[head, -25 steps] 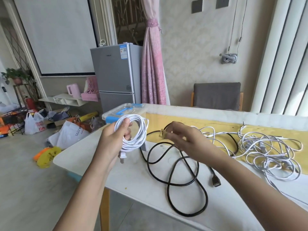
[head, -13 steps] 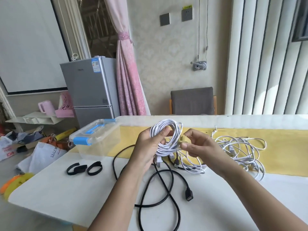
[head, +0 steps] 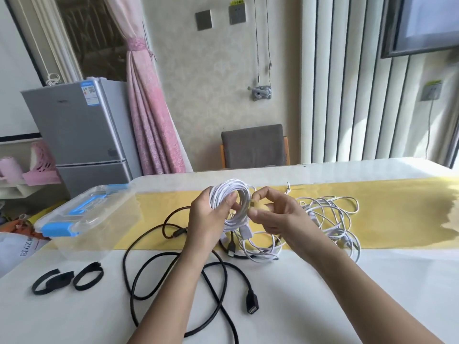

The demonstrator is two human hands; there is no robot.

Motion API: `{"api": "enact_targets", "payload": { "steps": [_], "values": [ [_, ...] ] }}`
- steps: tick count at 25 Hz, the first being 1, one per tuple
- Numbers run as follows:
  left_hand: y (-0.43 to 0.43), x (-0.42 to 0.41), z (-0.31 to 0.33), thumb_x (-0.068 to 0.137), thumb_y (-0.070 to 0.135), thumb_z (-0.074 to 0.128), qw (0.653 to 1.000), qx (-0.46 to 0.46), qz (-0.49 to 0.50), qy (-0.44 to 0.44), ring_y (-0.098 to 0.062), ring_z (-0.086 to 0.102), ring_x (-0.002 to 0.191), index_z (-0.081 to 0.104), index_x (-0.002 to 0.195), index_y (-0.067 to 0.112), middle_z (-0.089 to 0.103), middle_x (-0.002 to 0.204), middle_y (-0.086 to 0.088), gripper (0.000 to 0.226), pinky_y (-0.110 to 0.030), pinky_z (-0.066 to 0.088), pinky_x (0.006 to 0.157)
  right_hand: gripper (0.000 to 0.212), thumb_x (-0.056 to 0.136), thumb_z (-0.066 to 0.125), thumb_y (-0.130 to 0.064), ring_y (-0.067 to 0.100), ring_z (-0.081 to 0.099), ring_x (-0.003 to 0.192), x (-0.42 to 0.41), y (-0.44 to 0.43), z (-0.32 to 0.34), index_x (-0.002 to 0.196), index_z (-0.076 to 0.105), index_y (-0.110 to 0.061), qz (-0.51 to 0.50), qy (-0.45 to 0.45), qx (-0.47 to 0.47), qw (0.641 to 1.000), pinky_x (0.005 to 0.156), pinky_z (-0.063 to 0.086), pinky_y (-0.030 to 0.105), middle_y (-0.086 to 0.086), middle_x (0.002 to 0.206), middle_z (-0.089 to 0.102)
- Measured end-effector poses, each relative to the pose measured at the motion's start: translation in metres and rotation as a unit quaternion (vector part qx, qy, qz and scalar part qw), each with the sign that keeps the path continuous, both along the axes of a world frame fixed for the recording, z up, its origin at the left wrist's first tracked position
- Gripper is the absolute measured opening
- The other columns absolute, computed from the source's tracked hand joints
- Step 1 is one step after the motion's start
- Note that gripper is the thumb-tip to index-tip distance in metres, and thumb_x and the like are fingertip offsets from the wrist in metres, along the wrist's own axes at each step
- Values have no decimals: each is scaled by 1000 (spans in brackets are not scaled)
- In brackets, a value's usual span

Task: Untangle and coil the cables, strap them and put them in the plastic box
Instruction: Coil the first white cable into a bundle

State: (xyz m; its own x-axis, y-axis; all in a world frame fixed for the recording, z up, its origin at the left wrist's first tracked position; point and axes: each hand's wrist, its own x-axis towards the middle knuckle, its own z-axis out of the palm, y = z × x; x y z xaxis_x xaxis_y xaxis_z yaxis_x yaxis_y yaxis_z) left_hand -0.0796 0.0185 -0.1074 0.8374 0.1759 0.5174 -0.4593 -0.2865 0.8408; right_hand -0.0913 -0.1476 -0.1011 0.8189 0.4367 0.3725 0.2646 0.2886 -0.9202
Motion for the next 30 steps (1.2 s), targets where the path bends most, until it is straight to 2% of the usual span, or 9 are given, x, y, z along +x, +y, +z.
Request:
{"api": "enact_targets", "payload": {
  "steps": [4, 8, 10, 14, 18, 21, 24, 27, 30],
  "values": [
    [-3, -7, -3, 86, 22, 68, 999, -25, -43, 11, -2, 63, 69, 68, 89, 16, 71, 74, 8, 6, -18, 49, 66, 16, 78, 71, -2, 2, 36, 42, -4, 8, 1, 77, 57, -11, -37, -24, -26, 999, 42, 27, 12, -6, 53, 54],
    [0, -11, -2, 87, 27, 67, 999, -28, -44, 14, -4, 52, 56, 62, 76, 15, 59, 57, 10, 17, -16, 42, 57, 19, 83, 63, -22, 6, 36, 46, -5, 12, 0, 66, 63, -12, -111, -64, -43, 991, 46, 31, 14, -2, 54, 48],
    [4, -13, 0, 90, 25, 63, 999, -23, -24, -1, -4, 44, 51, 54, 68, 16, 49, 50, 10, 24, -15, 38, 53, 23, 82, 62, -26, 6, 46, 59, -3, 9, 1, 67, 69, -11, -170, -100, -54, 979, 57, 38, 14, -12, 57, 50],
    [17, -17, 9, 90, 29, 63, 999, 4, -43, -19, -4, 40, 50, 57, 74, 17, 45, 50, 12, 20, -14, 36, 52, 31, 79, 63, -37, 6, 49, 97, 3, 0, 1, 61, 75, -16, -240, -111, -87, 960, 83, 38, 19, -12, 96, 56],
    [24, -22, 25, 86, 33, 63, 991, 58, -113, 42, -6, 36, 45, 59, 79, 11, 42, 50, 10, 23, -12, 33, 42, 56, 92, 57, -31, 10, 56, 75, 4, -9, 1, 40, 57, -9, -257, -55, -95, 960, 70, 38, 25, -6, 65, 64],
    [26, -34, 47, 83, 36, 65, 973, 97, -195, 71, -8, 33, 43, 59, 88, 0, 39, 51, 5, 36, -15, 30, 39, 42, 92, 54, -33, 19, 52, 63, 6, -8, -1, 61, 72, -12, -211, 2, -53, 976, 64, 39, 23, 5, 57, 62],
    [30, -49, 83, 85, 33, 66, 934, 180, -280, 130, -11, 31, 44, 62, 89, 5, 40, 51, 5, 29, -19, 25, 39, 30, 97, 46, -3, 19, 52, 69, 5, 2, -5, 101, 73, -15, -106, 0, -56, 993, 67, 39, 30, 12, 76, 63],
    [33, -55, 109, 84, 37, 66, 889, 290, -306, 180, -16, 31, 48, 62, 96, 3, 41, 50, 6, 36, -28, 22, 44, 31, 92, 47, -5, 17, 35, 58, -4, 6, 2, 89, 75, -18, -45, 22, -46, 998, 55, 30, 27, 9, 67, 42],
    [35, -60, 125, 85, 35, 67, 870, 335, -286, 222, -17, 32, 43, 66, 91, 12, 43, 50, 4, 24, -24, 27, 39, 23, 90, 50, -21, 10, 20, 51, -17, 4, 12, 78, 65, -9, 93, 26, -27, 995, 48, 20, 20, -4, 56, 25]
  ]
}}
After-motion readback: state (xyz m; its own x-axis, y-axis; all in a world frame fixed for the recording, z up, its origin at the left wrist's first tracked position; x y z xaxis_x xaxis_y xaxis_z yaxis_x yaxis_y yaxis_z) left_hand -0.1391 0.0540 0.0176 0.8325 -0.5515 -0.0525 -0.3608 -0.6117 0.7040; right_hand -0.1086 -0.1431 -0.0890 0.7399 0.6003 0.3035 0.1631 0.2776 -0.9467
